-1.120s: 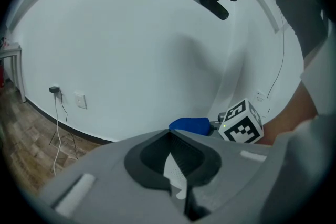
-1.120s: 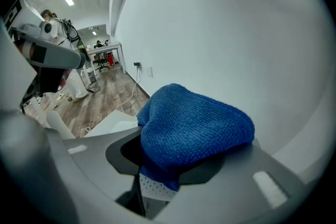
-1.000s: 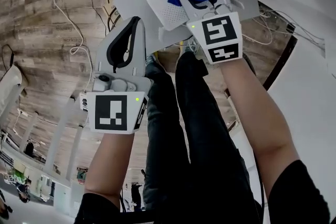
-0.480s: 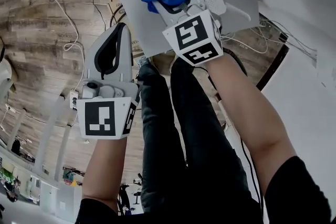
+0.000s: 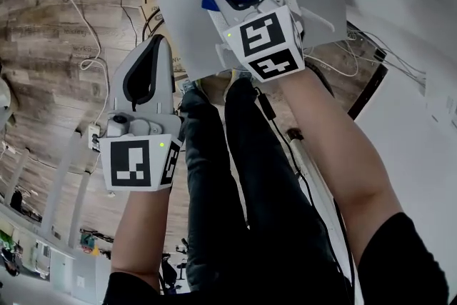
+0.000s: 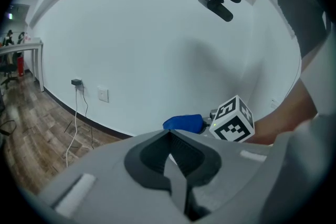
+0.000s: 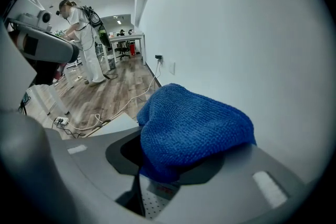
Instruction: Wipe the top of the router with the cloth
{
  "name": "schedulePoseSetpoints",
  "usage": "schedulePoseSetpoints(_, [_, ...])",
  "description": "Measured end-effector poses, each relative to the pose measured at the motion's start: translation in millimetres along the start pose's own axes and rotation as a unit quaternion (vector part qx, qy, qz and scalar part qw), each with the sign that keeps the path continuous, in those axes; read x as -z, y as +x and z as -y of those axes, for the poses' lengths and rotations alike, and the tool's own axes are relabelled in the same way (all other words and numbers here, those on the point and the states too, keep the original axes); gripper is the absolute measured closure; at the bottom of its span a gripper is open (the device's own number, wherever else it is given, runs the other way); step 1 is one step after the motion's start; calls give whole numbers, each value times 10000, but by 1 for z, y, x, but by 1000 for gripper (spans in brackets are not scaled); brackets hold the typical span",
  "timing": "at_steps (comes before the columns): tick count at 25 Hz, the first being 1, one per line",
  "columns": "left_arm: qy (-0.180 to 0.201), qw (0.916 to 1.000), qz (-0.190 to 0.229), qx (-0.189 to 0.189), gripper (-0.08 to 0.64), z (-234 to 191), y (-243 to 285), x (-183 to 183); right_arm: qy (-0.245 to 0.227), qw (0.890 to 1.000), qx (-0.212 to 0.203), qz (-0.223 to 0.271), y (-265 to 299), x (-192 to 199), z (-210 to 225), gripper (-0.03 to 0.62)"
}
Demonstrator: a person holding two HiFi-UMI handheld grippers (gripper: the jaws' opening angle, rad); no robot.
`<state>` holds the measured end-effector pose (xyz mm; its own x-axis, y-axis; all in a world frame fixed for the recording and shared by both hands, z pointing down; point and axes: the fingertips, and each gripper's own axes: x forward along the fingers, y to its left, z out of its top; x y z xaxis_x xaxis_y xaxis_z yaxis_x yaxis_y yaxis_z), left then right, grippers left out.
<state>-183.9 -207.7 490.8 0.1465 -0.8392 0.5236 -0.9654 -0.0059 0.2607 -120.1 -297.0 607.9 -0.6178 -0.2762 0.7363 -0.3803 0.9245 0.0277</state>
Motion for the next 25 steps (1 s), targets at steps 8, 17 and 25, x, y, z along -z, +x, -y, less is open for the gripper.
schedulePoseSetpoints(8, [197,9995,-63,254,560,22,18,-4,786,9950,622,-13,-30,30,52,420])
schedulePoseSetpoints(17, [571,9963,-136,630,560,55,27,-7,1325,9885,716,143,-72,64,30,420])
schedulePoseSetpoints(25, [785,9937,13,795,560,94,30,-30,1558,9860,583,86,-114,104,8,420])
